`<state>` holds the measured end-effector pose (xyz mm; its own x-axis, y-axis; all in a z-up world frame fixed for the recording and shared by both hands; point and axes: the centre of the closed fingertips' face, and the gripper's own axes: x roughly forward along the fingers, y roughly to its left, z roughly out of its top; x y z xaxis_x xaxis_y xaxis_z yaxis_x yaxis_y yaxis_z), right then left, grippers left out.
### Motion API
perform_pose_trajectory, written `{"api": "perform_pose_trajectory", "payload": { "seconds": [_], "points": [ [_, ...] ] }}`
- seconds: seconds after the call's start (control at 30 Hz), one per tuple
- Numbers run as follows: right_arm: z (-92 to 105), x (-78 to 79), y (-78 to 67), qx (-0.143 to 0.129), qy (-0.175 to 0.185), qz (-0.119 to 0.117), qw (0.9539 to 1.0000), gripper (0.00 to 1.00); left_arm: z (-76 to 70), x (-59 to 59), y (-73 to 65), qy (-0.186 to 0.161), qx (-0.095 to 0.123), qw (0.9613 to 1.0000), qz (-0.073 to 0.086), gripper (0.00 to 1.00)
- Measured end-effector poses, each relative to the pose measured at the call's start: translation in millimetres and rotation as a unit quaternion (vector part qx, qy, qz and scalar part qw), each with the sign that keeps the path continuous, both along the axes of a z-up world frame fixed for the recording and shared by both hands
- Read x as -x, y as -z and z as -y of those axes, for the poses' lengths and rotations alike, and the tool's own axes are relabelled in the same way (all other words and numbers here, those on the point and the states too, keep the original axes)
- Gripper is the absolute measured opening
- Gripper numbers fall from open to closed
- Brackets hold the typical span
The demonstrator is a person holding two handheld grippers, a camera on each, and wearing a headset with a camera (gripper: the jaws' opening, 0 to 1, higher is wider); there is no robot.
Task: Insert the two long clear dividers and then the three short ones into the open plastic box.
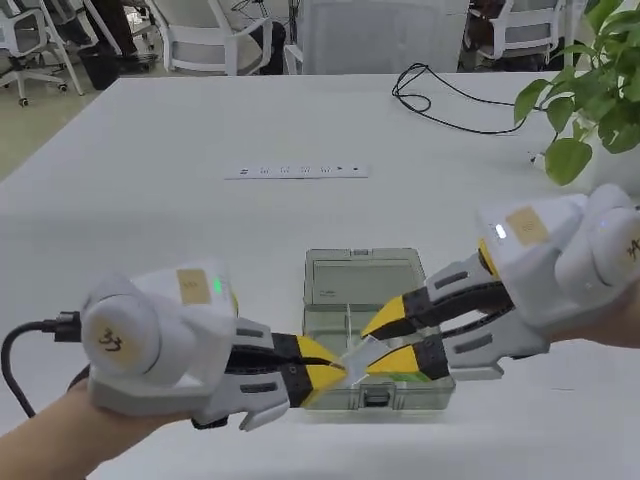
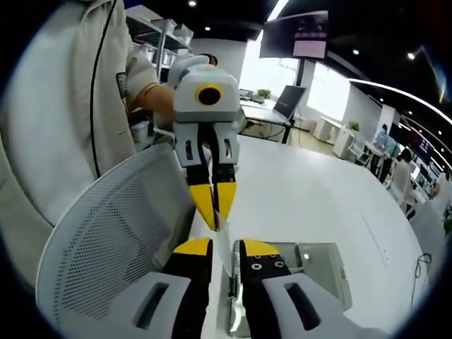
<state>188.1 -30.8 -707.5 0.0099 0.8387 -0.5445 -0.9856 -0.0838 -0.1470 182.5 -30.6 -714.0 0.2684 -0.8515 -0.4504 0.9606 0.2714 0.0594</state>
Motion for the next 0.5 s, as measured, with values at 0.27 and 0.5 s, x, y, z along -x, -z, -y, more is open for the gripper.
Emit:
{"api": "perform_pose_trajectory", "payload": {
  "seconds": [0.27, 0.5],
  "points": [
    [1.0, 10.6, 2.0, -0.002, -0.022, -0.029, 0.9993, 0.12, 4.9, 8.6, -2.3, 0.045, -0.001, 0.9989, 0.011, 0.00],
    [0.1, 17.5, 1.4, -0.009, -0.034, -0.048, 0.9982, 0.05, 7.3, 13.3, -5.1, 0.071, 0.005, 0.9973, 0.016, 0.00]
  ]
}}
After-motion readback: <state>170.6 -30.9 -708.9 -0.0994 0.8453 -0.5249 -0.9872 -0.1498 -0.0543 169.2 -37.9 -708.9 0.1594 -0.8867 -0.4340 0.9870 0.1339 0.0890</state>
